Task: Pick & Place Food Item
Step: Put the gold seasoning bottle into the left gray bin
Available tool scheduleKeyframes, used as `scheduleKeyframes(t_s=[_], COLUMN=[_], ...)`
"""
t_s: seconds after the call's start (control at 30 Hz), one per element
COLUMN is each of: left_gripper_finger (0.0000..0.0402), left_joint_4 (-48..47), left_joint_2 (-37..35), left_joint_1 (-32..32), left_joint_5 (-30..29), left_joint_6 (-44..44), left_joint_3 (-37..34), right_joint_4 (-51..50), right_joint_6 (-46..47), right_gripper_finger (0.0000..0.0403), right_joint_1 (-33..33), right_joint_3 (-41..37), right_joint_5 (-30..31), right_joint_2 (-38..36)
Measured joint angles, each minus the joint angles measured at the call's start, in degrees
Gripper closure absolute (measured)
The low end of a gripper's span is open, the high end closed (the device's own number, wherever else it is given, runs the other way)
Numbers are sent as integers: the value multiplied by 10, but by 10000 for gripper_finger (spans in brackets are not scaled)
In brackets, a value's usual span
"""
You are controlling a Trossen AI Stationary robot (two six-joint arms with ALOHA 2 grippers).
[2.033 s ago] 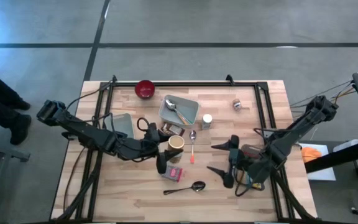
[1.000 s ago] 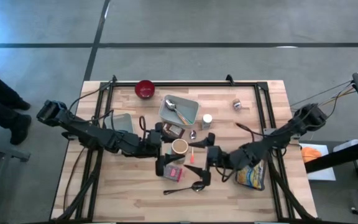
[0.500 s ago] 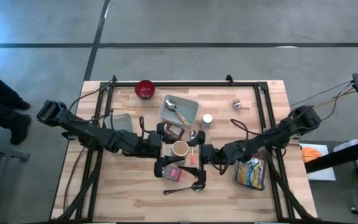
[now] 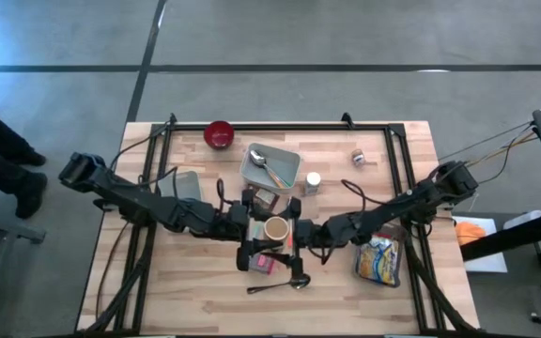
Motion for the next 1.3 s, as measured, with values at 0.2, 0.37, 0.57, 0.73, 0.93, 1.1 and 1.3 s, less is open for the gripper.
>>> scheduleKeyframes(t_s=[0.2, 0.37, 0.57, 0.73, 0.93, 1.1, 1.3], left_gripper_finger=[137, 137, 102, 20, 28, 38, 38], left_joint_4=[6, 5, 6, -43, -237, -355, -444], left_joint_2=[-1, -1, -1, -11, -10, 2, 9], left_joint_1=[1, 2, 2, 2, 4, 6, 3], left_joint_5=[-1, 2, 3, 4, 4, 4, 7], left_joint_6=[0, 11, -23, -106, -186, -203, -183], left_joint_3=[0, 2, 3, 20, 82, 127, 144], right_joint_4=[-6, -2, -35, -120, -205, -277, -349], right_joint_6=[10, 33, 30, -22, -41, 0, 48], right_gripper_finger=[84, 130, 130, 134, 135, 135, 135], right_joint_1=[0, 1, 1, 0, 0, -5, -10], right_joint_3=[0, 0, -1, -3, -1, 23, 56], right_joint_5=[-1, -1, -1, 0, -4, -5, 0], right_joint_2=[0, 0, -6, -8, -19, -20, -20])
